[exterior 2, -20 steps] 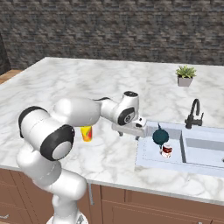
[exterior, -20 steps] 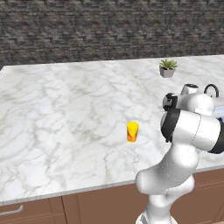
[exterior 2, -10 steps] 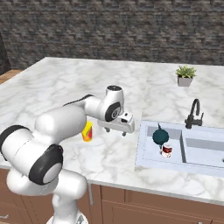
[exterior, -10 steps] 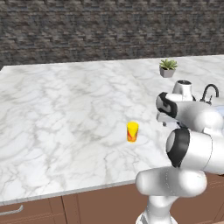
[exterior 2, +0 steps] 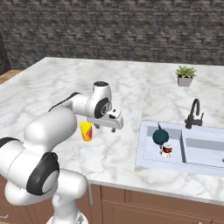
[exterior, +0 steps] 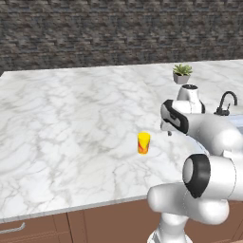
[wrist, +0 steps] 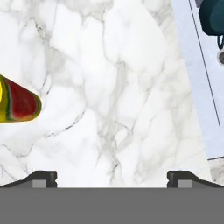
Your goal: Pick the cup and teapot and place them in the sink. Then turn on the water.
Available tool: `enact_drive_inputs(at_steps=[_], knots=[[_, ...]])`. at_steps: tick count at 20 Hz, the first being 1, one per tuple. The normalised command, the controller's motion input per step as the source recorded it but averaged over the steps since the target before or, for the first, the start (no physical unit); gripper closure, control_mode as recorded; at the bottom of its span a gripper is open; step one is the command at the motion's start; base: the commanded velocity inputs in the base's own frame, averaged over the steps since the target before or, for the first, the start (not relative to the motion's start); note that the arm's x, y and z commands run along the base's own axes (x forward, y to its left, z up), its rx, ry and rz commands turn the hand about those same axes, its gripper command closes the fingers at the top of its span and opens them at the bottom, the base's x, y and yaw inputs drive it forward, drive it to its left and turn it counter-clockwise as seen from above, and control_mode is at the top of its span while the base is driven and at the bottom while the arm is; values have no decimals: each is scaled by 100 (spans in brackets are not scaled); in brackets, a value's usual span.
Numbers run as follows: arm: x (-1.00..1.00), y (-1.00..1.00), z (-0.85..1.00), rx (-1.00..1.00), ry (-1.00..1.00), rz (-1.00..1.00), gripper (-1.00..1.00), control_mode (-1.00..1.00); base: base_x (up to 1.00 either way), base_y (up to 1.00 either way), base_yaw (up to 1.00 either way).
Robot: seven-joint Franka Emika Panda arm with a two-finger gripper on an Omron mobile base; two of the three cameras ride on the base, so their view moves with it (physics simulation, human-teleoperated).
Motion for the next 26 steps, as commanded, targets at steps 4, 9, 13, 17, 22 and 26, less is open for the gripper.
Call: enact_drive_inputs(at_steps=[4,9,13,17,22,26], knots=[[0,39,14,0,0,0,-100,-100,0,0,0],[0,39,11,0,0,0,-100,-100,0,0,0],[2,30,1,0,0,0,-100,-100,0,0,0],[10,31,0,0,0,0,-100,-100,0,0,0],[15,18,0,0,0,0,-100,-100,0,0,0],[24,5,0,0,0,0,-100,-100,0,0,0]])
